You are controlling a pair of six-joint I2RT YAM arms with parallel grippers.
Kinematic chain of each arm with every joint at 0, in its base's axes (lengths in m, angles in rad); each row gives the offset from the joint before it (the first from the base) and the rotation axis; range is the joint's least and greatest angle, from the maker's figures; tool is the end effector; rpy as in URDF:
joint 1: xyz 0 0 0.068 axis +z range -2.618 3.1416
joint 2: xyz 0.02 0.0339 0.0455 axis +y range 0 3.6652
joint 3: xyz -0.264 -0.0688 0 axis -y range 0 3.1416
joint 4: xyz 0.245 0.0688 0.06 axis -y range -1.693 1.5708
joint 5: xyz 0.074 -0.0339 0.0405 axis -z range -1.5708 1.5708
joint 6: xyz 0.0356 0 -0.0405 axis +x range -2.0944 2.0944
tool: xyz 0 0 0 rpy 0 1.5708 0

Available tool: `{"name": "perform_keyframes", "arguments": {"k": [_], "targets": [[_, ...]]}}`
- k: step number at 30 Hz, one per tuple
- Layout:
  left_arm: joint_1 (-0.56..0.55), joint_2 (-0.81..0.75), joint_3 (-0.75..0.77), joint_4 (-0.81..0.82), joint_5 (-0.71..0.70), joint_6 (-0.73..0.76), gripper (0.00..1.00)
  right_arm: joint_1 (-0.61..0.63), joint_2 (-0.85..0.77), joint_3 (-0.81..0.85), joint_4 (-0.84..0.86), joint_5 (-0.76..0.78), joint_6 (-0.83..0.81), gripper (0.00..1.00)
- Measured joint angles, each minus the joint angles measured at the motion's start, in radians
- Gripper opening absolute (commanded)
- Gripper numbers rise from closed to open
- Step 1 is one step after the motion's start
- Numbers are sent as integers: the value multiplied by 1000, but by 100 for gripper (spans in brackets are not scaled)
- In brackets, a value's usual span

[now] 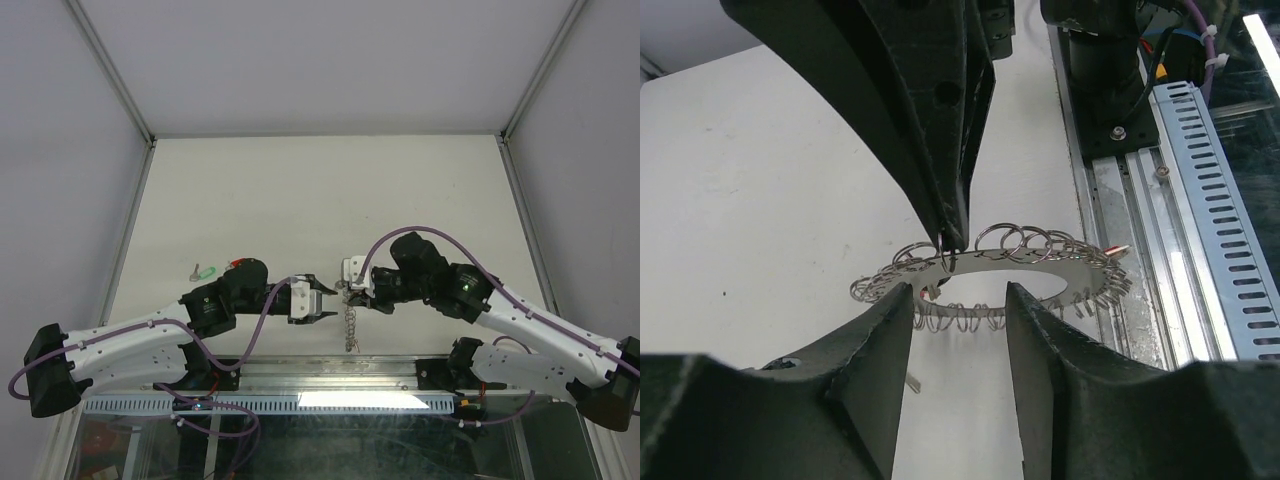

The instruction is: Put the keys on the keyring

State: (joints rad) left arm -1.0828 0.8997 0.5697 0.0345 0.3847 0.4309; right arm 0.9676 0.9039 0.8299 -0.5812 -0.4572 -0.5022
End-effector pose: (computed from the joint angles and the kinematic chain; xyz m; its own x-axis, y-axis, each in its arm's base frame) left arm 0.0864 -0.1912 0.2665 0.2882 0.2828 -0.9149 0.9538 -0.0007 0.3003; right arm 0.0945 0.1650 0.2981 0.1483 -0.5461 -0.8245 -0.9881 -0.0480 -0.1459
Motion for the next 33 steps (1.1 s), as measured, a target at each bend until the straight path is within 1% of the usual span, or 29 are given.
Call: {"name": "perform_keyframes", "arguments": {"k": [5, 11, 18, 23, 29, 33], "targets": [[0, 3, 6, -3, 11, 1, 31, 4, 13, 0, 0, 14, -23, 0], [0, 27, 11, -6, 12, 0, 36, 13, 16, 0, 13, 16, -28, 0], [0, 32, 12, -7, 11, 0, 37, 21, 16, 0, 37, 15, -26, 0], [0, 34, 14, -3, 11, -3, 33, 29, 16, 0, 51, 15, -23, 0], [0, 43, 16, -2, 11, -5, 25, 36, 16, 0, 66, 14, -23, 0], [0, 43, 17, 0, 11, -5, 23, 41, 16, 0, 68, 14, -23, 0]]}}
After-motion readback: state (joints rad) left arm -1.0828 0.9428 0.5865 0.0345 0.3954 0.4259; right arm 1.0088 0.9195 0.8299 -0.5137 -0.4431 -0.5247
